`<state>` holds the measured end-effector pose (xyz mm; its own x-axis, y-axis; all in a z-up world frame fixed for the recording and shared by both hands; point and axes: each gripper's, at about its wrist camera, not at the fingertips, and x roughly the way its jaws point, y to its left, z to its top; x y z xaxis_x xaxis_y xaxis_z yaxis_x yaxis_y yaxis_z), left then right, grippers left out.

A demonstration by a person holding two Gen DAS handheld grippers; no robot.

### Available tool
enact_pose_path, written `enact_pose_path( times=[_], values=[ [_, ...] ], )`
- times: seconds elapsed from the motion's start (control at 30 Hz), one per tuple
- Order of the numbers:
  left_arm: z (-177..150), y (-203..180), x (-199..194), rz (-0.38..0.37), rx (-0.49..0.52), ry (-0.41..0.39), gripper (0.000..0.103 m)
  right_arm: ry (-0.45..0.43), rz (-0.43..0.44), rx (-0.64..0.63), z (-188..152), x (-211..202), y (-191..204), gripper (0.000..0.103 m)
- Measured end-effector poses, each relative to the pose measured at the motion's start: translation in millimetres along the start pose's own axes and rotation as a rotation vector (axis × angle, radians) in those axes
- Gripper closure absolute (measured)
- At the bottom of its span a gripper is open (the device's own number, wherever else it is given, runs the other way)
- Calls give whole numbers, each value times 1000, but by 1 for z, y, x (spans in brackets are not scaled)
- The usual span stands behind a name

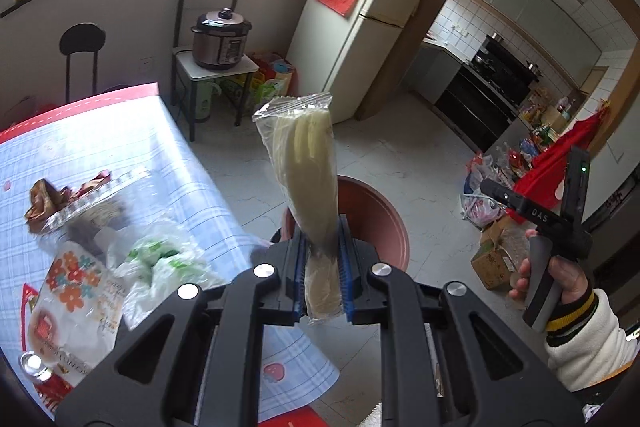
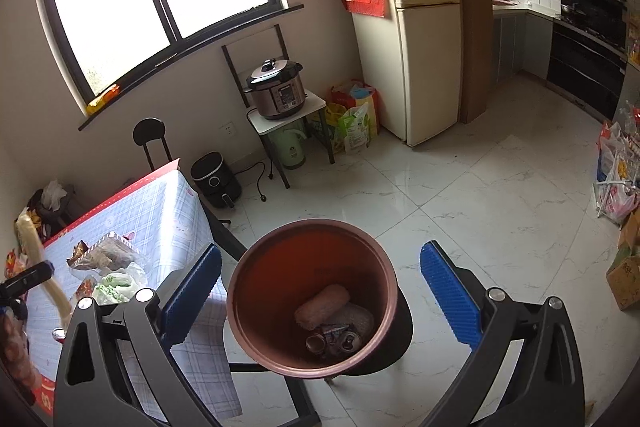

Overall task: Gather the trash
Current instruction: 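Carry the bubble wrap and fork to the bucket and release both, then move both tools back to the table and grasp the white plastic bag with the right gripper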

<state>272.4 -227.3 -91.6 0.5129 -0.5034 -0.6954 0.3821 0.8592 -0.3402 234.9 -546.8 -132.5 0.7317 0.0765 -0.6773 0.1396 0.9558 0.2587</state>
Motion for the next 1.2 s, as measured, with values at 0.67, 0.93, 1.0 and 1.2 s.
enact_pose_path(
  times=[0.67,0.93,1.0,1.2],
  values=[
    [62,-68,33,-44,176,-112,6,5,-55,60,-26,-34,-22,5],
    [45,9,-34,98,49,-195,6,0,-18,22,-21,-31,20,5],
    [38,32,-56,136,19,-216,6,0,-7,6,-23,-32,35,5],
    [5,103,-131,247,-70,-288,6,17,36,-47,-26,-29,88,5]
  ],
)
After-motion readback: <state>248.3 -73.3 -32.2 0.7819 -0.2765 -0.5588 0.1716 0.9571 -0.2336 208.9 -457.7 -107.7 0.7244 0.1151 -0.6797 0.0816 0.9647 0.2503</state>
